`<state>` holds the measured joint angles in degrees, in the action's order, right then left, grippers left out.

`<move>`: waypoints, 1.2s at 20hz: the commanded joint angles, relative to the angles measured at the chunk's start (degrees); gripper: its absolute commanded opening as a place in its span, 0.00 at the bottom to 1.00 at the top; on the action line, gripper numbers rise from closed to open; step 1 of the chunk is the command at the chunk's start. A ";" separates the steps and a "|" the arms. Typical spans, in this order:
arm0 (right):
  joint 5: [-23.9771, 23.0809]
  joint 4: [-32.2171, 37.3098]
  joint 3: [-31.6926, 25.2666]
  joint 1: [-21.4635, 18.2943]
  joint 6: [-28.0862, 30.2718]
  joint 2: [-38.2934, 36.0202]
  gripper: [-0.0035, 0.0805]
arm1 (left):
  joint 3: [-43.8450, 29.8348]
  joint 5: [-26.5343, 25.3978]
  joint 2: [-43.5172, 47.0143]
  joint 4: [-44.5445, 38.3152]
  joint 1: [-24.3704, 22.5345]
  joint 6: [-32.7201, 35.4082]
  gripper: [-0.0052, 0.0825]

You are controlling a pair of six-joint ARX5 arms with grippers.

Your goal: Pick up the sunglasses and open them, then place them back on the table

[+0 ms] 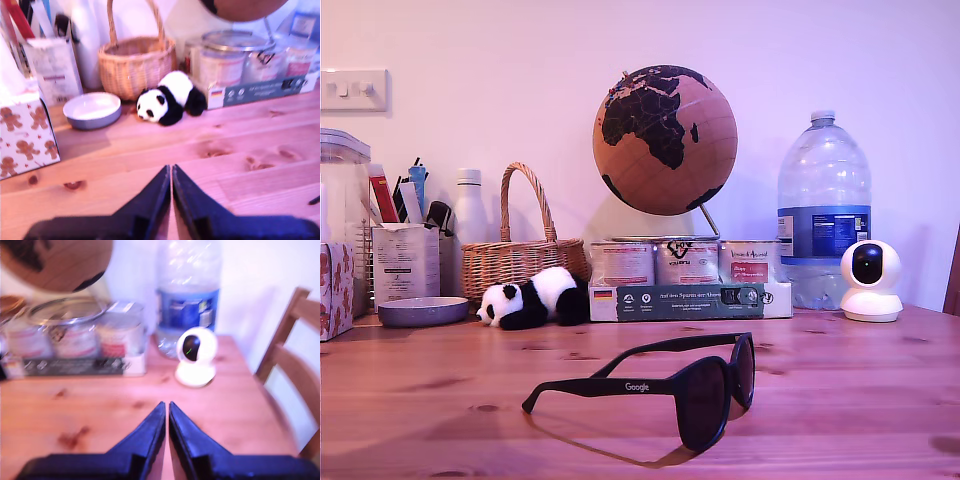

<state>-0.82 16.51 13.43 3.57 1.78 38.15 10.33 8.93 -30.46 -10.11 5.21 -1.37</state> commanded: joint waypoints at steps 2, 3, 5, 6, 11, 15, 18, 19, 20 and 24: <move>-1.64 0.85 -4.63 1.31 -0.15 -3.06 0.03 | -2.64 0.13 3.85 2.69 -0.07 -0.42 0.04; -2.16 0.81 -5.64 1.79 -0.13 -4.11 0.03 | -3.43 0.13 5.55 3.39 -0.07 -0.81 0.04; -2.73 0.50 -6.27 2.73 -0.15 -6.36 0.03 | -4.02 0.13 8.81 5.95 -0.07 -1.25 0.04; -2.75 0.33 -6.25 3.41 -0.17 -7.56 0.03 | -4.02 0.11 10.38 7.34 -0.07 -1.22 0.04; -2.71 -0.81 -6.25 5.86 1.27 -12.96 0.03 | -4.02 -0.02 17.31 13.07 -0.07 -1.18 0.04; -2.56 -2.64 -6.25 6.16 1.11 -15.56 0.03 | -4.02 0.02 20.37 17.27 -0.07 -1.20 0.04; -2.56 -7.06 -6.25 6.14 1.14 -15.56 0.03 | -4.00 0.00 20.44 20.59 -0.07 -1.22 0.04; -2.56 -9.16 -6.25 6.14 1.14 -15.56 0.03 | -4.02 0.00 20.41 21.81 -0.07 -1.20 0.04; -2.56 -11.41 -6.25 6.14 1.14 -15.56 0.03 | -4.02 0.02 20.41 22.97 -0.07 -1.20 0.04; -2.56 -20.04 -6.25 6.14 1.14 -15.56 0.03 | -4.02 0.02 20.41 27.52 -0.07 -1.22 0.04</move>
<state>-3.42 -2.76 7.60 9.50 2.92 22.39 7.16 8.95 -9.93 17.37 5.21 -2.50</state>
